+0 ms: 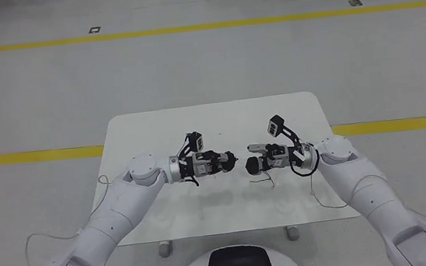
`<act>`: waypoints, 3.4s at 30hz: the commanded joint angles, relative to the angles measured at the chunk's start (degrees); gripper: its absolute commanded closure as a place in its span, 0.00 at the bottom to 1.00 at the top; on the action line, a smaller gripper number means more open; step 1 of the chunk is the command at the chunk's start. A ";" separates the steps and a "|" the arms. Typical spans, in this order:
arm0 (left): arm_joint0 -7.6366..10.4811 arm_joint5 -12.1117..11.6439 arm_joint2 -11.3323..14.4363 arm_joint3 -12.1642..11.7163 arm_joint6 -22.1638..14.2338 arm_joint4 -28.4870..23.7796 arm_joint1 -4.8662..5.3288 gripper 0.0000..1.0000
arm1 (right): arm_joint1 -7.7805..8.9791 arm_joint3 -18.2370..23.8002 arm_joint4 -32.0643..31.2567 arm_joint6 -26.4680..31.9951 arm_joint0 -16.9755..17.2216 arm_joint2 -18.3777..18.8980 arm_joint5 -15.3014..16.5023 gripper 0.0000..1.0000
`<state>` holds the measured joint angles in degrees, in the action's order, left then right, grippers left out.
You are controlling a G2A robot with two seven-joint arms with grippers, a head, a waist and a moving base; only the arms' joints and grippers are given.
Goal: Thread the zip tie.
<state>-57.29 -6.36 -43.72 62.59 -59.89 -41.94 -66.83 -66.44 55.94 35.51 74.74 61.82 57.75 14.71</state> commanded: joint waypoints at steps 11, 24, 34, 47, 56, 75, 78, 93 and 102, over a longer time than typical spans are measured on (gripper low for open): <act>-0.62 -5.28 0.43 1.24 8.17 9.24 0.31 1.00 | 0.00 -0.02 -0.01 -0.01 -0.01 -0.01 0.01 0.00; -5.49 -13.12 -4.02 6.41 13.27 18.71 2.17 1.00 | 0.00 -0.02 -0.01 -0.01 -0.01 -0.01 0.01 0.00; -8.29 -12.90 -5.56 9.42 15.49 20.83 2.49 1.00 | 0.00 -0.02 -0.01 -0.01 -0.01 -0.01 0.01 0.00; -12.77 -13.12 -4.57 13.10 20.27 16.21 2.01 1.00 | 0.00 -0.02 -0.01 -0.01 -0.01 -0.01 0.01 0.00; -12.77 -13.12 -4.57 13.10 20.27 16.21 2.01 1.00 | 0.00 -0.02 -0.01 -0.01 -0.01 -0.01 0.01 0.00; -12.77 -13.12 -4.57 13.10 20.27 16.21 2.01 1.00 | 0.36 2.46 -4.57 -5.99 -0.42 0.36 -3.78 0.00; -12.77 -13.12 -4.57 13.10 20.27 16.21 2.01 1.00 | 0.83 5.48 -6.00 -9.60 0.29 1.53 -7.44 0.00; -12.77 -13.12 -4.57 13.10 20.27 16.21 2.01 1.00 | 2.62 22.06 -9.32 -24.70 5.65 3.18 -34.19 0.00; -12.77 -13.12 -4.57 13.10 20.27 16.21 2.01 1.00 | 2.62 22.06 -9.32 -24.70 5.65 3.18 -34.19 0.00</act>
<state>-70.07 -19.48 -48.28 75.69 -39.62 -25.73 -64.82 -63.82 78.00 26.19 50.05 67.47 60.94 -19.48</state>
